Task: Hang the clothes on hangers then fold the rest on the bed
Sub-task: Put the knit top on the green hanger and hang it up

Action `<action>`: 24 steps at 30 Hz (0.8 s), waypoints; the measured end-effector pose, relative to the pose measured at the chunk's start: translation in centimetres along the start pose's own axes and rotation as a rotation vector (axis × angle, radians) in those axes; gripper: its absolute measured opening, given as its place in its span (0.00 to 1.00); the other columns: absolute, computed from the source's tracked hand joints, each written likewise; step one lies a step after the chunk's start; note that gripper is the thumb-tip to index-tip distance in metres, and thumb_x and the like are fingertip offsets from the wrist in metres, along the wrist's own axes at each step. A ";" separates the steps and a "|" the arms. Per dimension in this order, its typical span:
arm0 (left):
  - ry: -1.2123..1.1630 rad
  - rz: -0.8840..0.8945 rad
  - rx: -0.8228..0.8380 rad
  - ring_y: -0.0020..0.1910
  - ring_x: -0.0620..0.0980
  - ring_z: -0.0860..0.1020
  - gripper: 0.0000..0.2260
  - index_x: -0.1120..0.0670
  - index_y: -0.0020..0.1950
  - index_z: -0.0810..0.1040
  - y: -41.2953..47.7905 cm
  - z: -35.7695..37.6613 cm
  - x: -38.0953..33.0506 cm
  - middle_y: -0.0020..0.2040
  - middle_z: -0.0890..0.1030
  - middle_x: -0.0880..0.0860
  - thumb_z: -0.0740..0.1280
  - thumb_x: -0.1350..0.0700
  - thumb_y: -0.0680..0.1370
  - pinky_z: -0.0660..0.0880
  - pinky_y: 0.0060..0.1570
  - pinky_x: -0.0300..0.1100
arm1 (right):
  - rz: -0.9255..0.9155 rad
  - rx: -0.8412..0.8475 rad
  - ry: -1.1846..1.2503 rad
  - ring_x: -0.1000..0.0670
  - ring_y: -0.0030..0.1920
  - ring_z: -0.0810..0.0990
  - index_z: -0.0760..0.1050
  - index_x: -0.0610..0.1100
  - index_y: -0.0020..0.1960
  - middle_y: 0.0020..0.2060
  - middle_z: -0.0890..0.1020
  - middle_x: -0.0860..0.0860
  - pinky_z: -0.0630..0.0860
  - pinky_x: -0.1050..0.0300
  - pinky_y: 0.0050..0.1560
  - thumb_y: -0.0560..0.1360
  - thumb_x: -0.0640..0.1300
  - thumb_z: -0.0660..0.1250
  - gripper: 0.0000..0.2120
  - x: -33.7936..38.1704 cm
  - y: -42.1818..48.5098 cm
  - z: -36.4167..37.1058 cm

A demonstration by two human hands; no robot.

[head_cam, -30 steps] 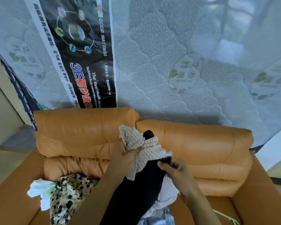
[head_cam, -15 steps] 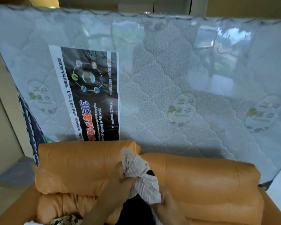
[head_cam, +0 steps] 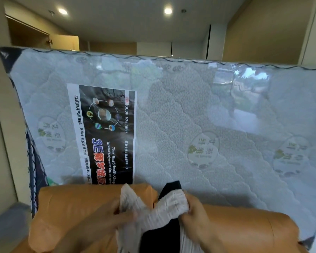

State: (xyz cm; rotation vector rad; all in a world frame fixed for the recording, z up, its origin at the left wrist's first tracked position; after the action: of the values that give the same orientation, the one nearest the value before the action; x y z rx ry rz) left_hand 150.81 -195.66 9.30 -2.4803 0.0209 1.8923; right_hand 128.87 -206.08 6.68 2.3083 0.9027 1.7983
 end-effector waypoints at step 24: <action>-0.016 0.267 -0.198 0.49 0.46 0.84 0.17 0.56 0.57 0.82 10.2 4.7 -7.7 0.51 0.86 0.52 0.60 0.46 0.84 0.78 0.51 0.38 | -0.088 -0.023 0.093 0.51 0.40 0.78 0.75 0.44 0.46 0.38 0.79 0.50 0.75 0.55 0.42 0.81 0.34 0.62 0.09 11.2 8.8 -8.3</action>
State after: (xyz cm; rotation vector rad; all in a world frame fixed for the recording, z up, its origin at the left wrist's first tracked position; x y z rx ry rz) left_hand 144.04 -205.77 15.39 -2.7094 0.1820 2.1092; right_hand 126.35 -210.19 22.41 2.1512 0.9758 1.8834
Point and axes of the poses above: each hand's wrist, its own y-axis towards the middle knuckle, its own z-axis out of the palm, x = y × z, the point moved 6 cm from there along y, towards the middle knuckle
